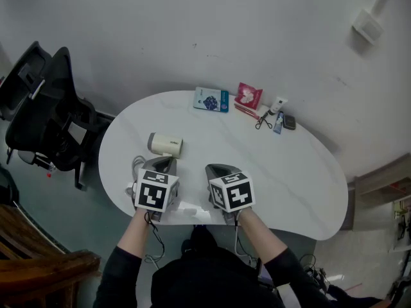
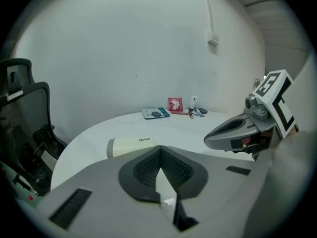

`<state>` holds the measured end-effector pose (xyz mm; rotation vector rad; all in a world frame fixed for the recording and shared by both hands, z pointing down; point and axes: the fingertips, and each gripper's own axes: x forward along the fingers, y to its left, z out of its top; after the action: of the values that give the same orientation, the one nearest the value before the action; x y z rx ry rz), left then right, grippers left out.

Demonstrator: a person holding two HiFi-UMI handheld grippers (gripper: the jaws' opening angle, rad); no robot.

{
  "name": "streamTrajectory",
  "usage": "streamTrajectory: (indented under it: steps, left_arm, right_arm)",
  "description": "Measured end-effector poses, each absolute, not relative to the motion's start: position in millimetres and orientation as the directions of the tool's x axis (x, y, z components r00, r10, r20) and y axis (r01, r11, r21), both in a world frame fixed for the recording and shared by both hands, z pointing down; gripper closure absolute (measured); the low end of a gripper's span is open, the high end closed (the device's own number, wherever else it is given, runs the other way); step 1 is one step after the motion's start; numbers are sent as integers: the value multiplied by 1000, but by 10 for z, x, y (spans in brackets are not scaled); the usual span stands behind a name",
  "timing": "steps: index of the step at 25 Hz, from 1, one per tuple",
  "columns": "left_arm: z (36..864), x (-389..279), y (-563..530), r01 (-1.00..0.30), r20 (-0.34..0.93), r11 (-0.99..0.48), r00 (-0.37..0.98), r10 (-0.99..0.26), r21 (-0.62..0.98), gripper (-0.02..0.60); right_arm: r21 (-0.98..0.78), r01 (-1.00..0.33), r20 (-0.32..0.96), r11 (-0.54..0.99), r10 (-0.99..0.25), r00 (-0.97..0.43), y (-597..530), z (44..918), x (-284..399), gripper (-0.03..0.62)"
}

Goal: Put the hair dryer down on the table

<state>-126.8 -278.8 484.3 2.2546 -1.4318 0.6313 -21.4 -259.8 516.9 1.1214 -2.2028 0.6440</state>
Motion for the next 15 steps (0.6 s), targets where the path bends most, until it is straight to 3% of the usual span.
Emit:
streamTrajectory:
  steps: [15]
  left_arm:
    - [4657,-1481,-2348,-883,487,-355,466,-739,308,573]
  right_arm:
    - [-229,-800,613,555,-556,-561,-2300,4788,-147,592]
